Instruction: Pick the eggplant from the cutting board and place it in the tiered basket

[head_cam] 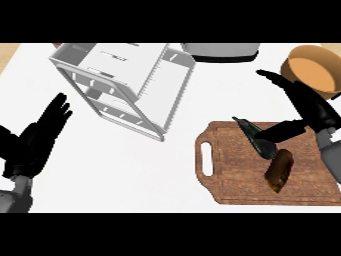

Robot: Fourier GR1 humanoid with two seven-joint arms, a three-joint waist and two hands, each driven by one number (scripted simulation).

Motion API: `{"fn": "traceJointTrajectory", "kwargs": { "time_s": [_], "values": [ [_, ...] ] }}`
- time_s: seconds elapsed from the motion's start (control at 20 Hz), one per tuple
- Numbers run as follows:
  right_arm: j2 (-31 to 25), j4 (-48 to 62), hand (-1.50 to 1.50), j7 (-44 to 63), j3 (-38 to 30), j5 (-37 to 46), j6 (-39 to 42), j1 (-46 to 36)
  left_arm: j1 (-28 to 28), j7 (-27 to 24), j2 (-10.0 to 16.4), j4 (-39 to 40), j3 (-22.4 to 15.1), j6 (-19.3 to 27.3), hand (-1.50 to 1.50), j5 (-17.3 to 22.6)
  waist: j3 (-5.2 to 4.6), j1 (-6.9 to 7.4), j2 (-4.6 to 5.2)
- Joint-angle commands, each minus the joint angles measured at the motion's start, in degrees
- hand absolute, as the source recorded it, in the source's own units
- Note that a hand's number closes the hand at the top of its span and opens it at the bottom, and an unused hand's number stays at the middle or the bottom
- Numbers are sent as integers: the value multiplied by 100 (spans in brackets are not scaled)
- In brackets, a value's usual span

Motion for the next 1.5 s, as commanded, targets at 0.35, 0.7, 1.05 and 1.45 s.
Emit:
{"fn": "traceJointTrajectory", "kwargs": {
  "time_s": [0.35,0.7,1.05,1.45],
  "values": [
    [-283,-271,-150,2307,988,-602,3360,-1400,-55,-96,-232,176,6,-26,0,-96,10,23,24],
    [552,-193,-150,2791,734,265,2975,-1017,38,219,-401,-165,127,12,0,-406,24,-24,22],
    [751,20,-150,2474,899,1202,2712,-273,217,-135,-264,149,531,-693,0,-315,24,-35,28],
    [1158,699,-150,1692,718,2301,2348,-79,-90,316,-631,79,739,-654,0,-544,24,-42,23]
  ]
}}
